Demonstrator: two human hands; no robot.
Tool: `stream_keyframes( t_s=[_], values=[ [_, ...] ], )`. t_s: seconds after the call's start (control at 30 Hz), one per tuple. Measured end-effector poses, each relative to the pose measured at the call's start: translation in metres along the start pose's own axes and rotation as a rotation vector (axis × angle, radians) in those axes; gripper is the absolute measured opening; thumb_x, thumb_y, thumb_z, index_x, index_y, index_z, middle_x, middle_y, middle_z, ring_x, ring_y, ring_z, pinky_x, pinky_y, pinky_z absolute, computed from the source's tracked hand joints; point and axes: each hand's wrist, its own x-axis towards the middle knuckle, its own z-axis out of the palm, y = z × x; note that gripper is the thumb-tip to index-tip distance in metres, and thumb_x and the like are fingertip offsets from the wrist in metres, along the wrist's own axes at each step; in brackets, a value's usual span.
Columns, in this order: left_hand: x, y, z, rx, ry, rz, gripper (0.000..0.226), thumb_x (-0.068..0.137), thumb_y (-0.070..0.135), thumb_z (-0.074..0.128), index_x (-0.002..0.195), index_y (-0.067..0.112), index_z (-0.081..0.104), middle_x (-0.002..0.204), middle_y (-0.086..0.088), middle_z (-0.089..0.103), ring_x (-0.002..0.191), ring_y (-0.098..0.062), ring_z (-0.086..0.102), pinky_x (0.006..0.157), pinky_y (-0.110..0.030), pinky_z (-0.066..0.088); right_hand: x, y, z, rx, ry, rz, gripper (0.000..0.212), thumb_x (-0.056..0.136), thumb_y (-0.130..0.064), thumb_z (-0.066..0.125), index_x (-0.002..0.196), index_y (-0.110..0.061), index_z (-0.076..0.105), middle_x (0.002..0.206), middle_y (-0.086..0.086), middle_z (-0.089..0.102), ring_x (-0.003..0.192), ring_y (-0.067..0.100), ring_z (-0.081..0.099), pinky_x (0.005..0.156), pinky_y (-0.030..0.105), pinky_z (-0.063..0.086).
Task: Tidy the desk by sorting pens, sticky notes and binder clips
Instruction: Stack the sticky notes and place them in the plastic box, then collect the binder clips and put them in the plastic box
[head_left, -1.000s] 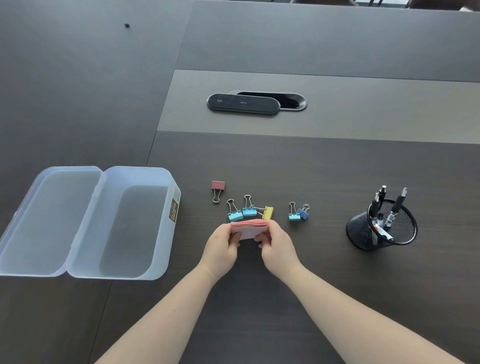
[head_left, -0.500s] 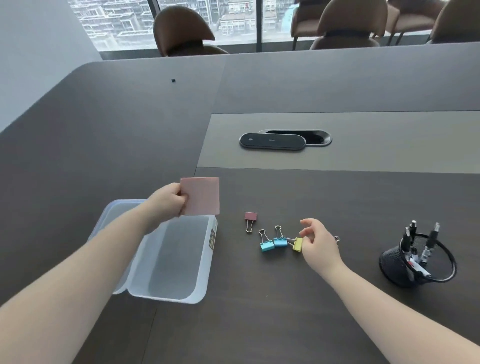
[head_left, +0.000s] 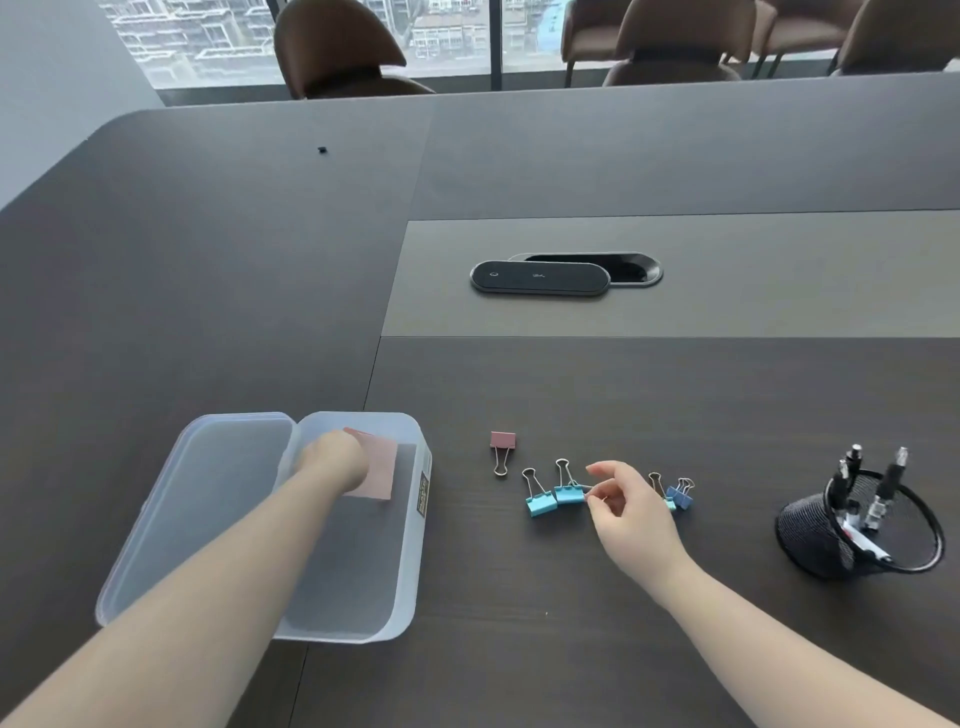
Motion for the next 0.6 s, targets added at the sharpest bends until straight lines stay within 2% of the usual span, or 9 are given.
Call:
stream_keyframes(
  t_s=[0.07, 0.17, 0.3, 0.47, 0.6],
  values=[
    [0.006, -0.001, 0.0, 0.036, 0.001, -0.046, 0.045, 0.1, 0.011, 0.027, 0.143, 0.005, 0.035, 0.15, -0.008, 0.037, 0.14, -0.025, 0.033, 0.115, -0.03, 0.025, -0.001, 0.0, 0.003, 0.015, -0.009, 0.008, 0.026, 0.088, -0.004, 0.056, 0.11, -0.019, 0.056, 0.081, -0.001, 0.061, 0.075, 0.018, 0.055, 0.069, 0.018, 0.043],
    [0.019, -0.003, 0.009, 0.033, 0.161, -0.021, 0.037, 0.094, 0.005, 0.043, 0.129, 0.003, 0.052, 0.132, -0.011, 0.057, 0.124, -0.028, 0.054, 0.102, -0.032, 0.044, 0.0, -0.001, 0.005, 0.016, -0.016, 0.009, 0.025, 0.087, -0.006, 0.058, 0.108, -0.019, 0.058, 0.078, -0.004, 0.06, 0.076, 0.018, 0.056, 0.071, 0.019, 0.043],
    [0.021, -0.007, 0.016, 0.081, 0.263, -0.014, 0.033, 0.092, 0.002, 0.048, 0.123, 0.003, 0.057, 0.125, -0.011, 0.063, 0.116, -0.026, 0.06, 0.095, -0.031, 0.049, 0.003, -0.001, 0.005, 0.022, -0.03, 0.034, 0.021, 0.088, -0.008, 0.058, 0.105, -0.019, 0.06, 0.078, -0.002, 0.062, 0.076, 0.017, 0.056, 0.078, 0.026, 0.046],
    [0.028, -0.011, 0.019, 0.139, 0.409, 0.077, 0.034, 0.091, -0.002, 0.041, 0.124, 0.002, 0.049, 0.125, -0.014, 0.059, 0.112, -0.029, 0.06, 0.082, -0.034, 0.05, 0.01, -0.002, 0.002, 0.05, -0.037, 0.052, 0.018, 0.088, -0.008, 0.059, 0.102, -0.017, 0.061, 0.079, 0.0, 0.061, 0.069, 0.011, 0.051, 0.068, 0.018, 0.042],
    [0.019, -0.015, 0.014, 0.236, 0.327, 0.096, 0.036, 0.088, -0.002, 0.044, 0.121, 0.008, 0.056, 0.121, -0.01, 0.061, 0.109, -0.027, 0.061, 0.08, -0.031, 0.05, 0.014, -0.004, -0.007, 0.06, -0.04, 0.065, 0.013, 0.088, -0.01, 0.059, 0.099, -0.016, 0.063, 0.08, 0.001, 0.062, 0.072, 0.014, 0.053, 0.067, 0.019, 0.042]
  ],
)
